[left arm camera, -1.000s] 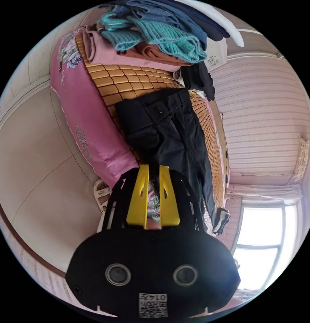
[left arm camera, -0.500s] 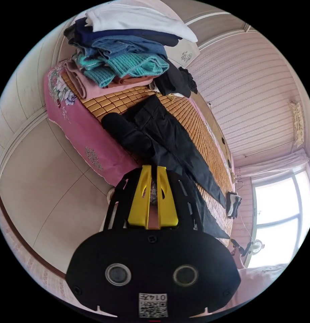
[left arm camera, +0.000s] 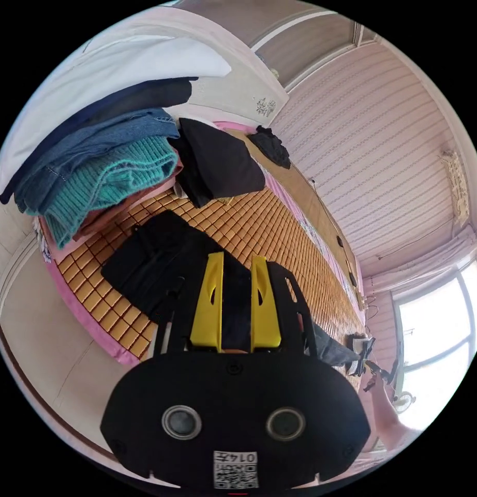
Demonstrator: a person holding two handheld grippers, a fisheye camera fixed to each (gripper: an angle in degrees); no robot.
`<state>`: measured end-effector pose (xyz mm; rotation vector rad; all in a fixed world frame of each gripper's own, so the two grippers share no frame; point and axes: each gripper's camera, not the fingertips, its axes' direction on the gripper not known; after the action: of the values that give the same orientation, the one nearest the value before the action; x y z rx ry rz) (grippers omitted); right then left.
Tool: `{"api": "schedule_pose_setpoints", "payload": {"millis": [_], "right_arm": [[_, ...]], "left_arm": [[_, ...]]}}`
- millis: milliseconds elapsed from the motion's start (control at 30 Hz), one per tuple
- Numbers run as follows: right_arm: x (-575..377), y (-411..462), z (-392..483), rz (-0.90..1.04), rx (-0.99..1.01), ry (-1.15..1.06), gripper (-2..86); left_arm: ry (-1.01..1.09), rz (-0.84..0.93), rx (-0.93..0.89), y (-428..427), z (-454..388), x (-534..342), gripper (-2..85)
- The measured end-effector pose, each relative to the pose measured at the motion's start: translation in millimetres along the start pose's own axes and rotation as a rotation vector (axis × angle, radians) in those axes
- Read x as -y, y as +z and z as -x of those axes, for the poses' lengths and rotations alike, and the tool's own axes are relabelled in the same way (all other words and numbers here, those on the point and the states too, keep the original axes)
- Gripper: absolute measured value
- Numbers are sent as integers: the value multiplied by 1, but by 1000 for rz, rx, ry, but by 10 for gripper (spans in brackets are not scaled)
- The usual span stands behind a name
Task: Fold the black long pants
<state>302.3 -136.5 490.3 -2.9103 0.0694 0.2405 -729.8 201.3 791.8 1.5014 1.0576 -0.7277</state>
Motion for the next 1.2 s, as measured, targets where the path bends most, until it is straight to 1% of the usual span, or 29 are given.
{"api": "schedule_pose_setpoints", "payload": {"millis": [67, 133, 233, 300, 333, 400, 500, 600, 700, 800, 900, 967, 1000, 1033, 1067, 1133, 1200], "right_arm": [[7, 29, 4, 63, -45, 2, 123], [7, 48, 2, 82, -65, 4, 131], [6, 78, -2, 140, -70, 11, 132], [7, 93, -2, 168, -77, 23, 117], [8, 102, -1, 190, -59, 23, 99], [7, 105, 4, 168, -53, 7, 67], [1, 103, 12, 157, -92, -89, 40], [-22, 85, 0, 92, -58, -105, 28], [-65, 63, -29, 64, 7, -77, 23], [-126, 43, -63, 70, 37, -36, 27], [-185, 35, -95, 87, 19, 42, 37], [-216, 30, -111, 89, -111, 132, 28], [-221, 27, -113, 74, -132, 143, 33], [-229, 20, -115, 38, -130, 160, 46], [-233, 17, -114, 12, -78, 163, 64], [-232, 22, -110, 25, 3, 144, 94], [-226, 32, -104, 44, 18, 130, 104]], "left_arm": [[18, -18, 39, 13, -20, -4, 75], [82, 28, 28, 31, -42, -13, 72], [246, 176, 33, 70, -85, -36, 66], [380, 314, 91, 110, -122, -62, 65], [409, 352, 111, 120, -131, -69, 65], [532, 488, 258, 163, -160, -96, 65], [650, 485, 377, 183, -189, -112, 53], [691, 562, 420, 196, -214, -116, 11], [750, 614, 441, 199, -231, -134, -3], [800, 648, 405, 192, -246, -162, -5], [849, 637, 338, 183, -263, -190, 7], [859, 600, 326, 174, -278, -203, 16], [881, 568, 283, 165, -291, -212, 23], [896, 555, 255, 160, -299, -217, 27], [934, 541, 215, 152, -315, -230, 34], [997, 539, 170, 146, -339, -252, 44], [1078, 577, 120, 151, -367, -286, 50]]}}
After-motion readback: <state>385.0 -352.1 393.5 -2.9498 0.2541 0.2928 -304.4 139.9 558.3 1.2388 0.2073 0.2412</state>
